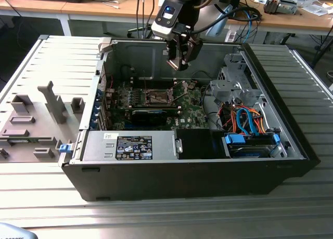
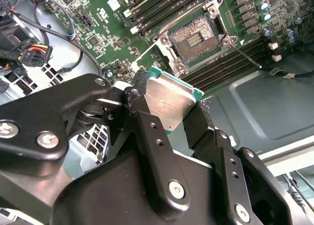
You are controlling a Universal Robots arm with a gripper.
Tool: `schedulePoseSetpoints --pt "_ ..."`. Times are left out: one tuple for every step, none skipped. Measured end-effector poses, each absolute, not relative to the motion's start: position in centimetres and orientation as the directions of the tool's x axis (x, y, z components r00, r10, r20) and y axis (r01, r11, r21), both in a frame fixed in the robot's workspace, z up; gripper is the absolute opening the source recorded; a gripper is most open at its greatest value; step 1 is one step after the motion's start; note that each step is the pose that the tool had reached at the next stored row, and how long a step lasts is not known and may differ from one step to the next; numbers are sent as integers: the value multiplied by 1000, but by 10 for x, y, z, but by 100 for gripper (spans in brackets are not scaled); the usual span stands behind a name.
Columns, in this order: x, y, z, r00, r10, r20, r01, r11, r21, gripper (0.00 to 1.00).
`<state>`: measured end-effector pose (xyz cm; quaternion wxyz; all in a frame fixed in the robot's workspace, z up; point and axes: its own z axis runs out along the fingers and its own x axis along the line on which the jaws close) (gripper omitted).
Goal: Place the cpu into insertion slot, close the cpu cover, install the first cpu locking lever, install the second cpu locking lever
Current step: 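Place the cpu into insertion slot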
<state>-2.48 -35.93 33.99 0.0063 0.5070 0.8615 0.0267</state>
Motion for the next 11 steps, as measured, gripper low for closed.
schedulePoseSetpoints --pt "-25 -359 340 -485 875 16 874 483 52 54" --pt "-25 -359 340 -483 875 16 875 482 52 54" --pt "-25 -359 340 -482 876 16 875 481 52 54" --pt "-25 -359 340 -481 876 16 876 480 52 54" --pt "-25 -359 340 -480 877 16 876 479 52 54" --pt "-25 -359 340 -479 878 16 877 478 52 54" --pt "-25 -359 340 -478 878 16 877 477 52 54" --pt "-25 -359 340 -477 879 16 878 476 52 54" --pt "-25 -359 340 -476 879 16 879 475 52 54" --pt "-25 -359 340 -475 880 16 879 473 52 54" --pt "-25 -359 340 -474 881 16 880 472 52 54"
